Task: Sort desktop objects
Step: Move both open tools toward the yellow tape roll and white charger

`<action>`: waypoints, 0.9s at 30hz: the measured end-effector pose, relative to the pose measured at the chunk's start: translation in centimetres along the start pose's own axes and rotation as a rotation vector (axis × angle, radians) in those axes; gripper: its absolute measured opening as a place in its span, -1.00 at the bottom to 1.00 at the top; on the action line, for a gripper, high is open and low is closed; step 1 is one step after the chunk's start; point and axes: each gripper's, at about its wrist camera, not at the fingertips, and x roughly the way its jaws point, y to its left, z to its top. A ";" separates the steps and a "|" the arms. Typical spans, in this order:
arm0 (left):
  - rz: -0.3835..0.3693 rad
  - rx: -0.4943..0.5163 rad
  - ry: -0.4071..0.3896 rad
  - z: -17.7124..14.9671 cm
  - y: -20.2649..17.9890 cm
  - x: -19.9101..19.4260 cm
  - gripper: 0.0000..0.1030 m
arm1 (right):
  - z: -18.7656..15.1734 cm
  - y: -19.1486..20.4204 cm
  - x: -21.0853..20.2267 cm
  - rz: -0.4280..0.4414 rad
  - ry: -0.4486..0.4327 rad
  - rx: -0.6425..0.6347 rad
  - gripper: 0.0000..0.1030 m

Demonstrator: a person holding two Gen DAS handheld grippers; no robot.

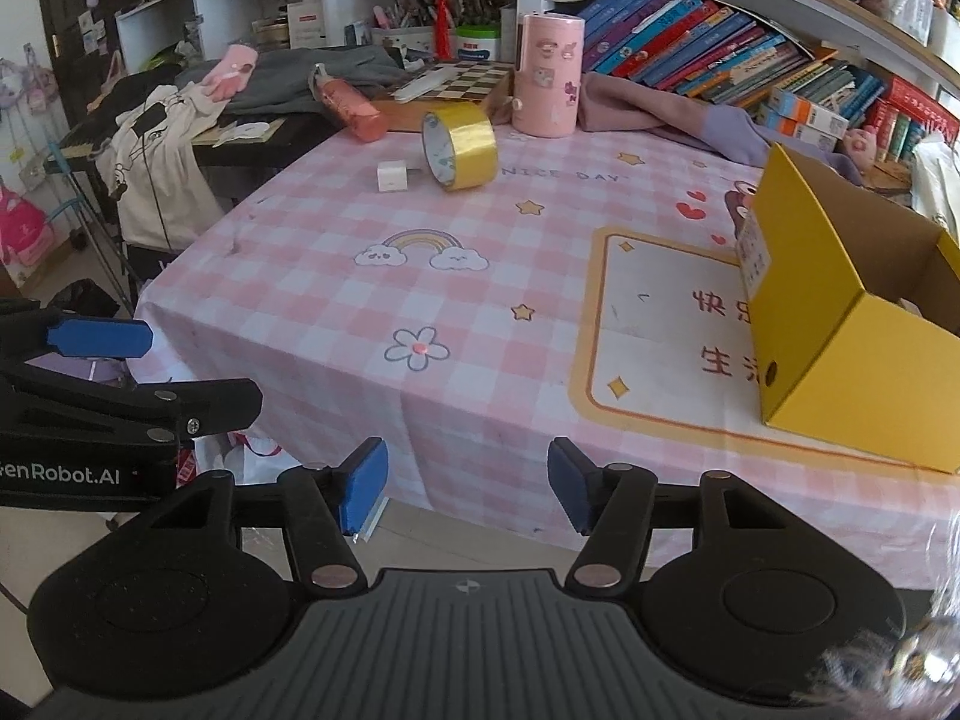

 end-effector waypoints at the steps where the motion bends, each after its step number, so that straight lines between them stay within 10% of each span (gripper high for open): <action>1: -0.001 -0.006 0.000 0.3 0.1 0.3 0.67 | 0.2 -0.1 0.2 -0.001 -0.001 -0.004 0.10; 27: 0.060 -0.037 -0.030 9.5 0.9 8.5 0.67 | 8.6 -6.3 7.9 -0.023 -0.018 0.072 0.14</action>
